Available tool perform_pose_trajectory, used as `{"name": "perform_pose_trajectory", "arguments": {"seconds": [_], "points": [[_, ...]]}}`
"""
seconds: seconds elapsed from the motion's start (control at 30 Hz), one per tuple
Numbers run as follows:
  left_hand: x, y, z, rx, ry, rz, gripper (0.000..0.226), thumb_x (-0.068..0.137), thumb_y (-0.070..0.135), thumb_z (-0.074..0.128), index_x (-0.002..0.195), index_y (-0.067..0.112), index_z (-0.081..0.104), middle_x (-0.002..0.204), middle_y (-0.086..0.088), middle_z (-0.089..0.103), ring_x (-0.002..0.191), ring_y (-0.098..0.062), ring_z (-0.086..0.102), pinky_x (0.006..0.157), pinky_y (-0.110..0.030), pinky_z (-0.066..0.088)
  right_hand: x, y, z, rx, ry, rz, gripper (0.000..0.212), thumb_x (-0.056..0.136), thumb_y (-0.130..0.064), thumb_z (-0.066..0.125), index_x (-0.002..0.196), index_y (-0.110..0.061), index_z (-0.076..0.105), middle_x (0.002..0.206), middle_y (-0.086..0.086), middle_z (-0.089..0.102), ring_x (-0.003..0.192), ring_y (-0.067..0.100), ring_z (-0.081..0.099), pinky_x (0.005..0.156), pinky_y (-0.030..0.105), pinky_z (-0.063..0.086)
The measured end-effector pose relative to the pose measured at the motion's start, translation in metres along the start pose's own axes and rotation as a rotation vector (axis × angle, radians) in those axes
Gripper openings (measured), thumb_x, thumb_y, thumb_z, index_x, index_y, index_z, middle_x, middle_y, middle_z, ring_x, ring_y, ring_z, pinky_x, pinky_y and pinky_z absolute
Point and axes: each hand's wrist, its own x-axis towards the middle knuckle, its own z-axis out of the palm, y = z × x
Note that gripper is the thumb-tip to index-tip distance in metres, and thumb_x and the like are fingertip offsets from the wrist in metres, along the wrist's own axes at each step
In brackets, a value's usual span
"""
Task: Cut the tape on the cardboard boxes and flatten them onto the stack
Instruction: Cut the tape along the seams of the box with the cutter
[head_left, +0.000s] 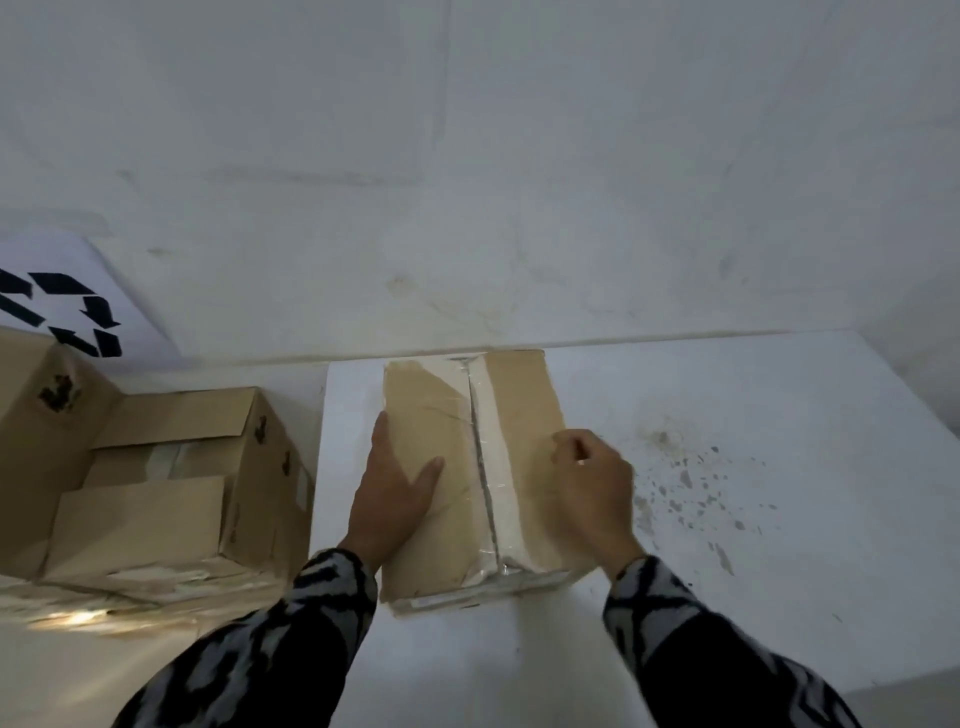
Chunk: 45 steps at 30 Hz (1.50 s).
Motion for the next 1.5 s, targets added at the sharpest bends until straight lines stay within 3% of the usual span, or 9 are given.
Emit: {"name": "perform_pose_trajectory", "arguments": {"seconds": [0.07,0.23,0.43,0.7,0.97,1.07,1.2,1.33,1.5], "points": [[0.002,0.009,0.015,0.024,0.011,-0.009,0.094,0.090,0.050,0.063,0.156,0.028,0.000,0.160,0.002,0.024,0.140,-0.024,0.038,0.112,-0.044,0.036,0.046,0.040,-0.022,-0.029,0.033,0.127,0.024,0.099,-0.027,0.045,0.097,-0.023,0.068,0.096,-0.001,0.069,0.080,0.017,0.059,0.065,0.029,0.043],[0.002,0.024,0.038,0.121,0.039,-0.035,0.092,0.090,0.054,0.059,0.155,0.031,-0.003,0.161,0.005,0.020,0.141,-0.024,0.036,0.112,-0.047,0.034,0.101,0.124,-0.014,-0.449,-0.375,0.153,0.027,0.100,-0.037,0.049,0.098,-0.012,0.057,0.098,0.008,0.060,0.095,0.029,0.060,0.071,0.031,0.042],[-0.007,0.040,0.057,0.169,0.064,-0.085,0.093,0.092,0.052,0.058,0.156,0.028,-0.005,0.162,0.005,0.015,0.143,-0.022,0.032,0.115,-0.042,0.030,0.119,0.154,0.001,-0.451,-0.387,0.072,0.016,0.098,-0.026,0.052,0.096,-0.010,0.051,0.107,0.010,0.053,0.081,0.023,0.048,0.068,0.031,0.038],[-0.015,0.052,0.084,0.149,0.067,-0.071,0.094,0.091,0.052,0.059,0.156,0.028,-0.006,0.162,0.008,0.012,0.142,-0.022,0.033,0.113,-0.042,0.032,0.158,0.124,-0.100,0.310,-0.291,0.189,0.022,0.105,-0.021,0.045,0.114,-0.002,0.051,0.095,0.010,0.066,0.073,0.020,0.063,0.060,0.032,0.049],[0.009,0.063,0.083,0.486,0.034,0.095,0.093,0.086,0.074,0.034,0.153,0.034,-0.017,0.163,0.006,-0.022,0.150,-0.031,-0.013,0.121,-0.052,0.002,0.096,0.013,-0.116,0.880,-0.701,0.166,0.032,0.106,-0.014,0.033,0.123,-0.012,0.060,0.070,0.000,0.053,0.050,0.010,0.037,0.047,0.023,0.030],[0.035,0.070,0.081,0.603,0.027,0.088,0.073,0.093,0.065,0.033,0.152,0.041,-0.002,0.164,0.008,-0.013,0.148,-0.045,0.000,0.116,-0.058,0.017,0.070,-0.009,-0.103,0.892,-0.743,0.094,0.031,0.106,-0.010,0.032,0.124,-0.011,0.058,0.079,0.002,0.063,0.054,0.012,0.040,0.050,0.026,0.028],[0.039,0.063,0.079,0.511,-0.005,0.147,0.065,0.096,0.055,0.035,0.152,0.038,0.007,0.164,0.011,-0.011,0.124,-0.036,0.051,0.095,-0.044,0.047,0.052,-0.026,-0.091,0.846,-0.701,-0.067,0.026,0.107,-0.014,0.033,0.121,-0.011,0.055,0.082,0.001,0.063,0.053,0.012,0.032,0.049,0.024,0.026],[0.037,0.063,0.080,0.524,0.011,0.139,0.067,0.098,0.052,0.038,0.153,0.038,0.004,0.163,0.013,-0.015,0.126,-0.033,0.048,0.095,-0.041,0.046,0.045,-0.032,-0.081,0.799,-0.644,-0.126,0.025,0.107,-0.023,0.035,0.111,-0.007,0.054,0.073,0.000,0.053,0.050,0.014,0.023,0.048,0.024,0.023],[0.035,0.058,0.080,0.523,-0.006,0.173,0.068,0.097,0.053,0.039,0.154,0.036,0.004,0.163,0.013,-0.014,0.129,-0.031,0.045,0.098,-0.042,0.046,0.041,-0.039,-0.080,0.767,-0.634,-0.095,0.024,0.106,-0.023,0.038,0.104,-0.008,0.056,0.077,0.003,0.065,0.056,0.013,0.051,0.053,0.023,0.035]]}}
